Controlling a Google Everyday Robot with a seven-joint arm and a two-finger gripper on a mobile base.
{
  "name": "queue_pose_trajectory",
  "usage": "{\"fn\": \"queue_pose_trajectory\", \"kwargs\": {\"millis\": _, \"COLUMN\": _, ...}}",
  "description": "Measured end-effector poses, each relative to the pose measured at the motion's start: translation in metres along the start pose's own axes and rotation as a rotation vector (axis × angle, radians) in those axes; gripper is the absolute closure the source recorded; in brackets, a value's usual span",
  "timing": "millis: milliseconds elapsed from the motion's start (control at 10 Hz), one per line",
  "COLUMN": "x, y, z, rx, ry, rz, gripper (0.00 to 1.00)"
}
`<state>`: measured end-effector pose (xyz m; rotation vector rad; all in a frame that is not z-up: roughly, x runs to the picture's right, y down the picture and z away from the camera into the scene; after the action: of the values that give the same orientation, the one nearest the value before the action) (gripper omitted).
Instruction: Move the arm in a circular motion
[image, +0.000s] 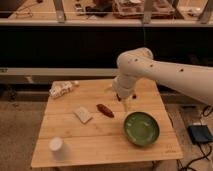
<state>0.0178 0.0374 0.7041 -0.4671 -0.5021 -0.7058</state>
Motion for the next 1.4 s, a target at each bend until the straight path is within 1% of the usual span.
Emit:
{"fn": "queue_pose_trajectory", "kwargs": {"millis": 100, "x": -0.01, "y": -0.024, "z": 0.007, "rx": 0.034, "ry": -0.032, "rz": -0.041, "gripper": 0.2}}
{"fn": "queue_pose_trajectory", "kwargs": {"millis": 200, "x": -0.013, "y": -0.044, "z": 0.011, "rx": 0.064, "ry": -0.055, "rz": -0.072, "gripper": 0.2}}
{"fn": "queue_pose_trajectory", "kwargs": {"millis": 300, "x": -0.012, "y": -0.066, "z": 0.014, "rx": 0.103, "ry": -0.074, "rz": -0.1, "gripper": 0.2}}
{"fn": "queue_pose_trajectory", "kwargs": {"millis": 400, "x": -0.002, "y": -0.093, "z": 0.018, "rx": 0.151, "ry": -0.085, "rz": -0.114, "gripper": 0.2}}
{"fn": "queue_pose_trajectory", "kwargs": {"millis": 500, "x": 0.016, "y": -0.104, "z": 0.019, "rx": 0.171, "ry": -0.077, "rz": -0.098, "gripper": 0.2}}
{"fn": "queue_pose_trajectory", "kwargs": {"millis": 600, "x": 0.052, "y": -0.108, "z": 0.021, "rx": 0.178, "ry": -0.047, "rz": -0.055, "gripper": 0.2}}
{"fn": "queue_pose_trajectory", "kwargs": {"millis": 700, "x": 0.089, "y": -0.107, "z": 0.022, "rx": 0.18, "ry": -0.012, "rz": 0.0, "gripper": 0.2}}
{"fn": "queue_pose_trajectory", "kwargs": {"millis": 800, "x": 0.128, "y": -0.102, "z": 0.021, "rx": 0.182, "ry": 0.032, "rz": 0.064, "gripper": 0.2}}
{"fn": "queue_pose_trajectory", "kwargs": {"millis": 900, "x": 0.154, "y": -0.095, "z": 0.02, "rx": 0.184, "ry": 0.062, "rz": 0.114, "gripper": 0.2}}
{"fn": "queue_pose_trajectory", "kwargs": {"millis": 1000, "x": 0.192, "y": -0.076, "z": 0.015, "rx": 0.183, "ry": 0.101, "rz": 0.201, "gripper": 0.2}}
{"fn": "queue_pose_trajectory", "kwargs": {"millis": 1200, "x": 0.223, "y": -0.043, "z": 0.009, "rx": 0.167, "ry": 0.135, "rz": 0.293, "gripper": 0.2}}
{"fn": "queue_pose_trajectory", "kwargs": {"millis": 1300, "x": 0.235, "y": -0.018, "z": 0.005, "rx": 0.147, "ry": 0.153, "rz": 0.346, "gripper": 0.2}}
{"fn": "queue_pose_trajectory", "kwargs": {"millis": 1400, "x": 0.243, "y": 0.019, "z": -0.001, "rx": 0.112, "ry": 0.18, "rz": 0.407, "gripper": 0.2}}
